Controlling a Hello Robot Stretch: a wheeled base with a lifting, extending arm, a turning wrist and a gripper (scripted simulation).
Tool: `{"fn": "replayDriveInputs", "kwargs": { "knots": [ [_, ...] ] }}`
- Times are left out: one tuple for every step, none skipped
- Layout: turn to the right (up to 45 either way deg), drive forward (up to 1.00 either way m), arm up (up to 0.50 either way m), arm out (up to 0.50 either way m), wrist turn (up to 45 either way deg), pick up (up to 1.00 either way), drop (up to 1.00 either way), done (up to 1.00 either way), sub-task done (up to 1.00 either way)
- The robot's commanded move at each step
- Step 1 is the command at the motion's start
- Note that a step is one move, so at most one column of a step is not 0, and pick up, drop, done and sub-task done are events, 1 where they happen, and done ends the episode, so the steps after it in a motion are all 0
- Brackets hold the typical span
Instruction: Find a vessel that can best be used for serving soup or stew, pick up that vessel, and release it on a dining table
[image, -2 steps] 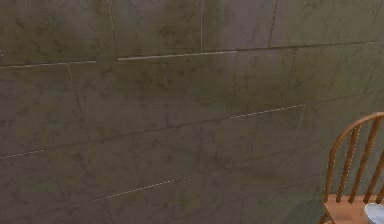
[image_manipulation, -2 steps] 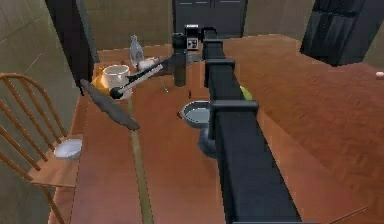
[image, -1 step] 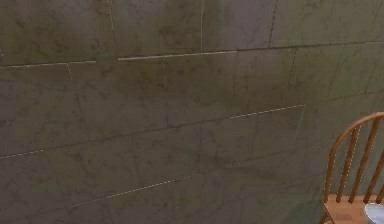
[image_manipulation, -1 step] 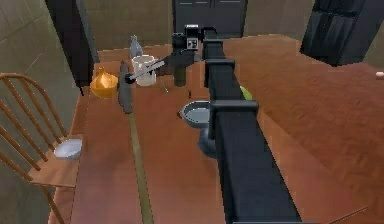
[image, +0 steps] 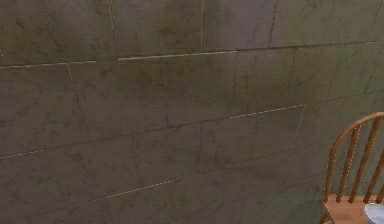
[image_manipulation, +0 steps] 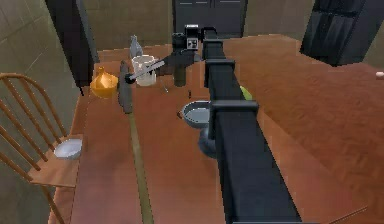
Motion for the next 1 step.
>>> {"fn": "replayDriveInputs", "kwargs": {
  "knots": [
    [0.0, 0.00, 0.00, 0.00, 0.0, 0.00, 1.00, 0.00, 0.00]
  ]
}}
